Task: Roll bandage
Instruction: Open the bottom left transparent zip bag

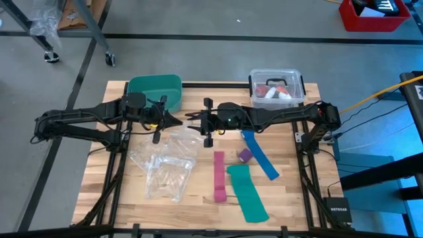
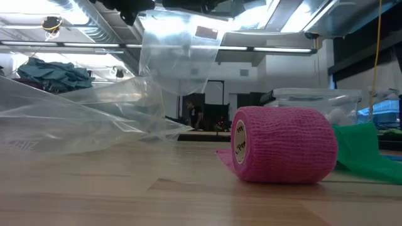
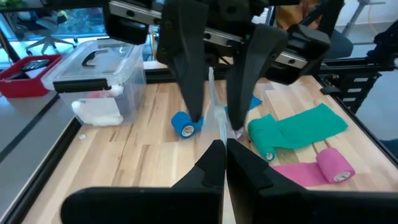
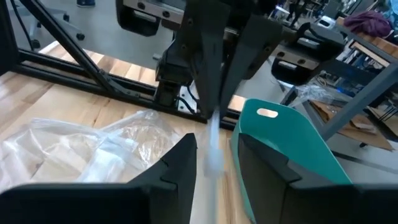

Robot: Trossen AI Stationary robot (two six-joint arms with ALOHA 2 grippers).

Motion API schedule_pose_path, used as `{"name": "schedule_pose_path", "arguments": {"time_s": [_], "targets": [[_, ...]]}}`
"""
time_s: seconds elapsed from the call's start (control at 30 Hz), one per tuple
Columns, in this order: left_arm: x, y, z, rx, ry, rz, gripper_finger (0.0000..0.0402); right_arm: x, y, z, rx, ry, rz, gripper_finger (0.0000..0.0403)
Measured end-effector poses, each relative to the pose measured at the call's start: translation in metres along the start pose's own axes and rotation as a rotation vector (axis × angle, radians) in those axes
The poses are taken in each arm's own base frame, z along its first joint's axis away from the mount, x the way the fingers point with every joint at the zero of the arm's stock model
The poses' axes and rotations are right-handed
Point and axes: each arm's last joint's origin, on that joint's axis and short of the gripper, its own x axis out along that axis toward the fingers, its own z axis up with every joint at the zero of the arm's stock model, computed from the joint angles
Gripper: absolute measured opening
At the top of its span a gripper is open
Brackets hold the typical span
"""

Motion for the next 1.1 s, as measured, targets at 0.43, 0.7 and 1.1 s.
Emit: {"name": "schedule_pose_path", "arguments": {"time_s": [0.43,0.7,1.1], "targets": [[0.0,-0.003,0.0,0.003,-0.001,-0.014,0.0,0.0,0.001,-0.001,0.008,0.007,0.022,0.0091],[0.0,-0.003,0.0,0.004,0.002,-0.013,0.0,0.0,0.002,-0.003,0.008,0.025,0.029,0.0023],[-0.007,-0.004,0.003,0.023,-0.024,-0.009,0.0,-0.001,0.004,-0.011,0.007,0.105,0.063,0.0063]]}}
